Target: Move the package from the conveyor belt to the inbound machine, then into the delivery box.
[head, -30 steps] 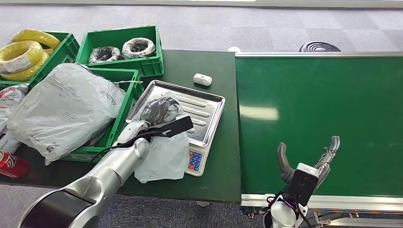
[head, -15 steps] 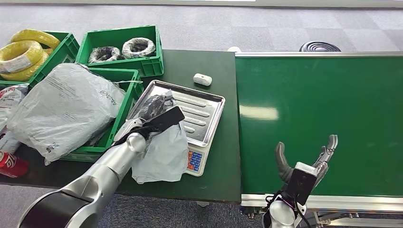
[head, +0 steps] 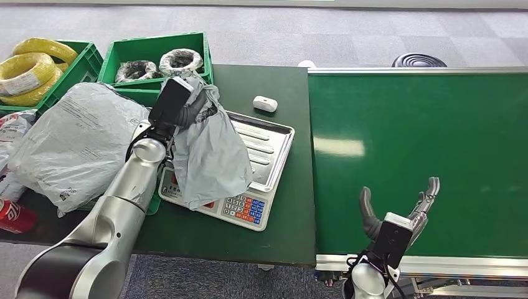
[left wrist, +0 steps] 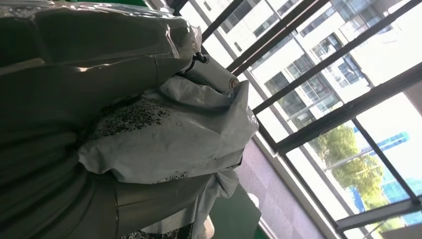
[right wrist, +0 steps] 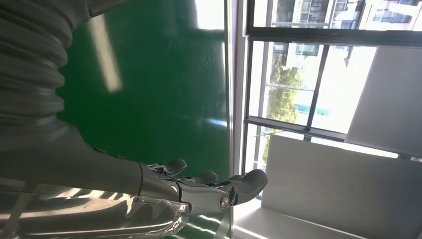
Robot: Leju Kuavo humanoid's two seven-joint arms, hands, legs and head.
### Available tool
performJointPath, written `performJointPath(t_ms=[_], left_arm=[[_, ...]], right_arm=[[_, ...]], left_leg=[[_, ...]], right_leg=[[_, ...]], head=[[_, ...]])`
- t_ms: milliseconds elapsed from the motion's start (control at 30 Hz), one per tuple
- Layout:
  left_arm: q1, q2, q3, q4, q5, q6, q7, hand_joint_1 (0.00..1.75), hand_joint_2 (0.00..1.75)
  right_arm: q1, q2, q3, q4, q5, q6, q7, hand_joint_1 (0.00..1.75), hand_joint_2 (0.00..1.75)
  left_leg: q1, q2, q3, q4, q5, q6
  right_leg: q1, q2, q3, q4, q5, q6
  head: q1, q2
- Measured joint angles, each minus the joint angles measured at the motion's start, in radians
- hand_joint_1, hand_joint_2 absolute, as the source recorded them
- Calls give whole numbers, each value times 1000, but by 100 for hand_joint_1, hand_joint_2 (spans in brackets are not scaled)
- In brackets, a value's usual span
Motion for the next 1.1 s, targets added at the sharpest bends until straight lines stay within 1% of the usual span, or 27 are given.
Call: performJointPath(t_ms=[133,233,333,433,500,567,833,933,1100], left_arm=[[-26,8,29,-20,8,24,33,166,175],[-38,16,43,-21,4,68,65,168,175],[-50,26,63,-11,-3,166,98,167,175],[-68,43,94,18,3,270,110,168,175],[-82,59,117,46,13,322,110,168,175],[-93,76,137,74,18,355,109,168,175],[-134,142,203,182,63,405,102,168,175],[-142,162,221,210,72,413,100,166,175],[-145,189,247,246,89,429,100,169,175]], right_arm=[[-6,0,5,7,-2,0,0,0,175],[-10,0,6,10,-4,0,0,0,175],[-11,0,6,12,-7,0,0,0,175],[-11,0,6,13,-9,0,0,0,175],[-11,0,6,15,-11,0,0,0,175],[-11,0,7,17,-13,0,0,0,175],[-12,0,10,22,-23,0,0,0,175],[-12,0,10,22,-25,0,0,0,175],[-12,0,10,22,-27,0,0,0,175]], left_leg=[[0,0,0,0,0,0],[0,0,0,0,0,0],[0,0,0,0,0,0],[0,0,-1,0,0,0],[0,0,-1,0,0,0],[0,0,-1,0,0,0],[0,0,-1,0,0,-1],[0,0,-1,0,0,-1],[0,0,-1,0,1,-1]], right_leg=[[0,0,0,0,0,0],[0,0,0,0,0,0],[0,0,0,0,0,0],[0,0,-1,0,0,0],[0,0,-1,0,0,0],[0,0,-1,0,0,0],[0,0,-1,0,0,0],[0,0,-1,0,0,0],[0,0,-1,0,0,0]], head=[[0,0],[0,0],[0,0],[0,0],[0,0],[0,0],[0,0],[0,0],[0,0]])
